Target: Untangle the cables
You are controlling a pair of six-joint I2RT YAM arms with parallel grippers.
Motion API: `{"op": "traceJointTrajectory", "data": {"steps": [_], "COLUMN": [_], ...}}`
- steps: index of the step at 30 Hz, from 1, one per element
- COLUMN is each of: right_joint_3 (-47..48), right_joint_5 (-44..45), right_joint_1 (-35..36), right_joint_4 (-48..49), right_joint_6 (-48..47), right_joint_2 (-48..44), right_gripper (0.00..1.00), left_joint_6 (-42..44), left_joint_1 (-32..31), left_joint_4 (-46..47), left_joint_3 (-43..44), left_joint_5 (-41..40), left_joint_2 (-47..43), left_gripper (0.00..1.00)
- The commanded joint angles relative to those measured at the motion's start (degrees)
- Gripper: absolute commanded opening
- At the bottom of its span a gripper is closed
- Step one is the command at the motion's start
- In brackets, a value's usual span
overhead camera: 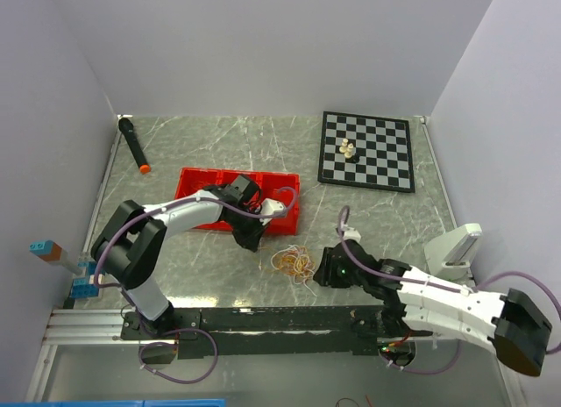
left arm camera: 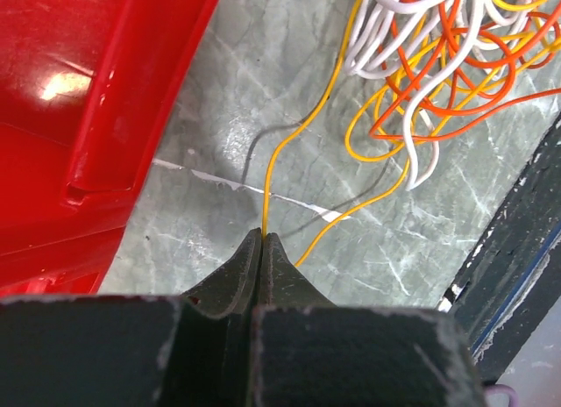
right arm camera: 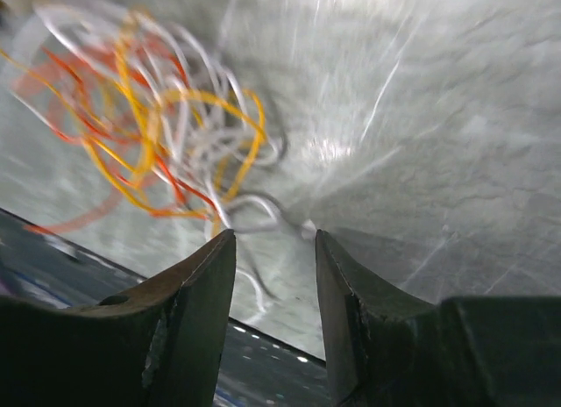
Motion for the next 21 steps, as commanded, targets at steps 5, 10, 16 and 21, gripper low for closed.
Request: {"op": "traceJointTrajectory", "data": {"steps": [5, 10, 16, 21], "right_joint_3": [2.52, 4.71, 6.21, 5.24], "right_joint_5": [4.47, 7.99, 9.31, 9.92], "right_joint_1": [5.8, 7.03, 8.0, 9.58], "right_joint_4": [5.9, 7.84, 9.6, 9.17], "right_joint_6": [-4.44, -6.37, -8.39, -6.9], "right_joint_2": [7.8, 11.14, 14.13, 11.59], "right_gripper": [0.5, 0.5, 0.4, 0.08], "left_joint_6": [0.96, 0.7, 0.61, 0.61], "left_joint_1": [0.1, 0.1, 0.1, 0.36], "left_joint_4": [1.09, 1.0, 0.74, 0.03], "left_joint_3": [-0.8, -0.89, -0.8, -0.8], "left_joint_5": [-1.19, -0.66, -0.4, 0.04], "left_joint_2": [-3.06, -3.59, -3.94, -4.38], "left_gripper": [0.01, 0.01, 0.01, 0.01]}}
